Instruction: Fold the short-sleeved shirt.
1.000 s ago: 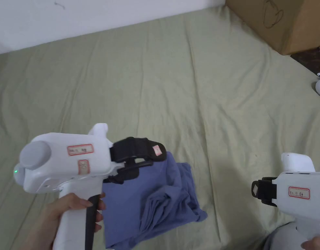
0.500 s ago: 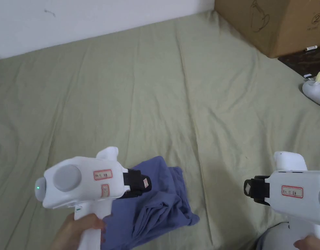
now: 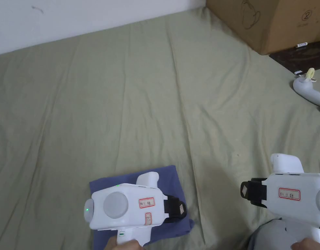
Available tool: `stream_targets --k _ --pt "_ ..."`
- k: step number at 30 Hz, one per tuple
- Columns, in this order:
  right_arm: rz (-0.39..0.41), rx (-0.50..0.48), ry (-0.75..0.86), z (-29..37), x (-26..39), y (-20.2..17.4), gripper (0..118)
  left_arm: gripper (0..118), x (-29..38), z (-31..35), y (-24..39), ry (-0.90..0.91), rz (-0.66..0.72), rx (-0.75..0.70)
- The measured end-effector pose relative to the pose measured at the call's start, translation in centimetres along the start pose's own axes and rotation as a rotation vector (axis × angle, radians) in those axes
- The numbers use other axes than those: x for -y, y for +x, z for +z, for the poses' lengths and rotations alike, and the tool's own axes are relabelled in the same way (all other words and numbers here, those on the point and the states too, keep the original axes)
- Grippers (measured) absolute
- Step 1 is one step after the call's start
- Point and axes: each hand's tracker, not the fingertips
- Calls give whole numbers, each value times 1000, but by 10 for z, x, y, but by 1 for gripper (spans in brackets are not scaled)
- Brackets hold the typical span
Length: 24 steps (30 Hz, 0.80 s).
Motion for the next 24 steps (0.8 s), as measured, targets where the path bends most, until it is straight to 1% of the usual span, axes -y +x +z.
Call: stream_targets --k 1,2,4,7,8,10,11,12,13,14,16,18,20,22,23,24 --pt "1 -1 1 -1 0 -1 0 0 0 0 5 -2 -55 -22" --pt "1 1 2 -1 -1 -1 0 0 3 -2 7 4 -79 -32" --pt "-1 -3 2 -2 -1 -3 0 0 6 -3 6 4 -57 -10" --pt "10 -5 -2 0 0 -9 0 0 16 -6 7 -8 9 100" --pt "21 -1 -1 2 0 -12 0 0 22 -8 12 -42 -19 117" --pt "33 3 3 6 0 -17 0 0 32 -6 23 -39 -120 76" --pt "37 4 7 11 -1 -22 0 0 36 2 24 -30 -124 60" --pt "41 2 12 14 -1 -25 0 0 37 9 22 -23 -114 74" --pt "52 -2 21 17 -3 -29 0 0 37 21 20 15 -93 121" --pt "59 -5 29 21 -5 -35 0 0 36 38 12 51 -48 158" --pt "87 -13 41 26 -9 -48 0 0 36 73 -3 127 -7 180" --pt "143 -22 59 29 -14 -68 0 0 33 114 -25 239 38 154" --pt "188 -68 68 28 -19 -93 0 0 36 151 -51 331 93 125" --pt "225 -117 63 22 -20 -117 0 0 42 175 -77 382 153 101" --pt "263 -136 49 15 -21 -130 0 0 47 186 -93 392 201 85" --pt "283 -141 38 9 -19 -139 0 0 51 190 -102 404 226 76"
